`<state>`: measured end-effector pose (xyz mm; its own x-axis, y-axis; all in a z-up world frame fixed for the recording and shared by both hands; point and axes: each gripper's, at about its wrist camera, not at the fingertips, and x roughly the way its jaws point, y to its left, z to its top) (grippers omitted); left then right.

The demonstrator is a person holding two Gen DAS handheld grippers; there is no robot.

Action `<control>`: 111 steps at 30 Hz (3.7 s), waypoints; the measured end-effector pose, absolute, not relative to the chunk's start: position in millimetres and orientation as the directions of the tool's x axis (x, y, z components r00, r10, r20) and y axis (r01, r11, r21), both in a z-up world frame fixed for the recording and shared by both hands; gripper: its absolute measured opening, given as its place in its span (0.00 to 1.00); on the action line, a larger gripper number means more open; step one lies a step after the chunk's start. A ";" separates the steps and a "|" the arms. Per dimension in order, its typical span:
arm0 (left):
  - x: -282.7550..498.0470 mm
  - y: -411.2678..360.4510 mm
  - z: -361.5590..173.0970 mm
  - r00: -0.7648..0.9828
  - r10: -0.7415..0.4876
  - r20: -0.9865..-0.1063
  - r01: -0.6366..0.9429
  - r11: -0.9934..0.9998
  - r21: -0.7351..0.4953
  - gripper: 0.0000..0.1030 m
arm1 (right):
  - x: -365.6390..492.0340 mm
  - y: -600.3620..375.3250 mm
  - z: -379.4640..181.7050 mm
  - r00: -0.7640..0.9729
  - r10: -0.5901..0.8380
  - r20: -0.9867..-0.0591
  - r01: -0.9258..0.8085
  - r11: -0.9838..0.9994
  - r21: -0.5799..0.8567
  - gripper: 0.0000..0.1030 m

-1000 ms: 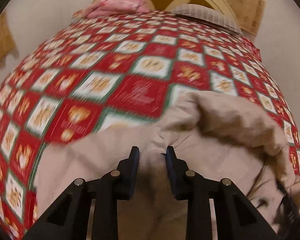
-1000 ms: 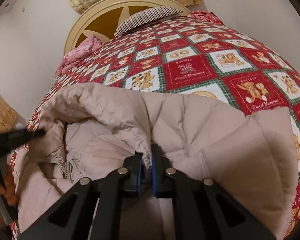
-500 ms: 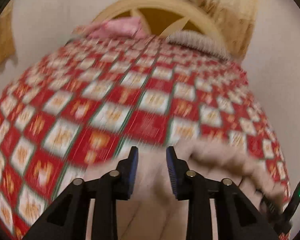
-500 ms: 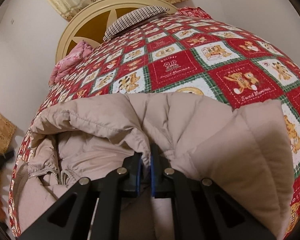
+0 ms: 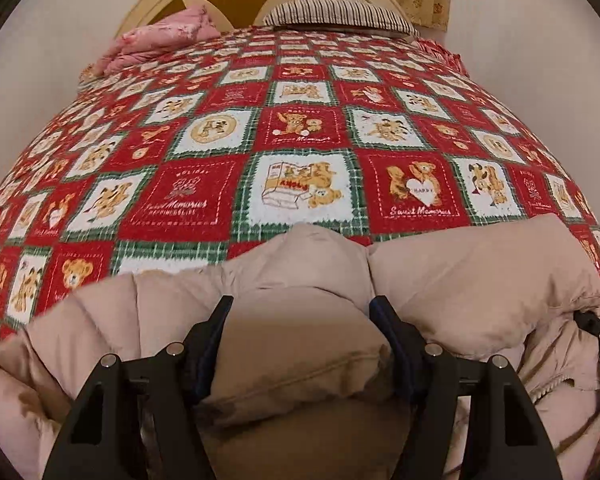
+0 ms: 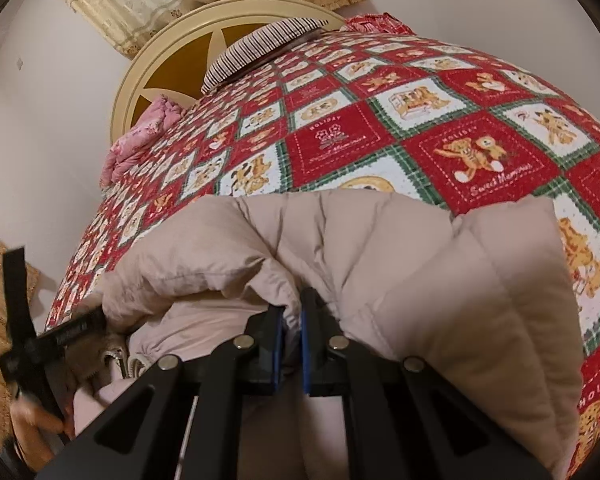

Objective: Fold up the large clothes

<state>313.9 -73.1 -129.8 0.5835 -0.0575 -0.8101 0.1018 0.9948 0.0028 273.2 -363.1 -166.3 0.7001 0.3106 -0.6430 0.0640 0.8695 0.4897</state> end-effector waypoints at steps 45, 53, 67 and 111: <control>320.7 -75.2 -136.9 0.616 -0.009 -0.788 0.086 0.995 0.056 0.76 | 322.5 -244.5 -158.6 0.635 0.111 -0.765 -0.134 0.990 0.033 0.26; 319.5 -78.0 -136.4 0.614 0.024 -0.789 0.076 0.993 0.090 0.78 | 316.3 -230.4 -151.6 0.626 0.030 -0.779 -0.136 0.988 -0.071 0.37; 318.1 -78.7 -136.6 0.610 0.031 -0.792 0.068 0.993 0.091 0.81 | 269.0 -252.2 -108.9 0.662 0.115 -0.740 -0.111 0.992 0.055 0.52; -135.1 159.2 -119.5 0.585 -0.481 -0.653 0.132 0.851 -0.509 0.81 | -155.3 -360.5 -146.4 0.620 0.106 -0.778 0.143 0.959 0.244 0.74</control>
<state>-135.1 159.2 -119.5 0.5850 -0.4811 -0.6529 0.1321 0.8508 -0.5086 -155.3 -360.5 -146.4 0.6199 0.1056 -0.7775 0.1432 0.9591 0.2444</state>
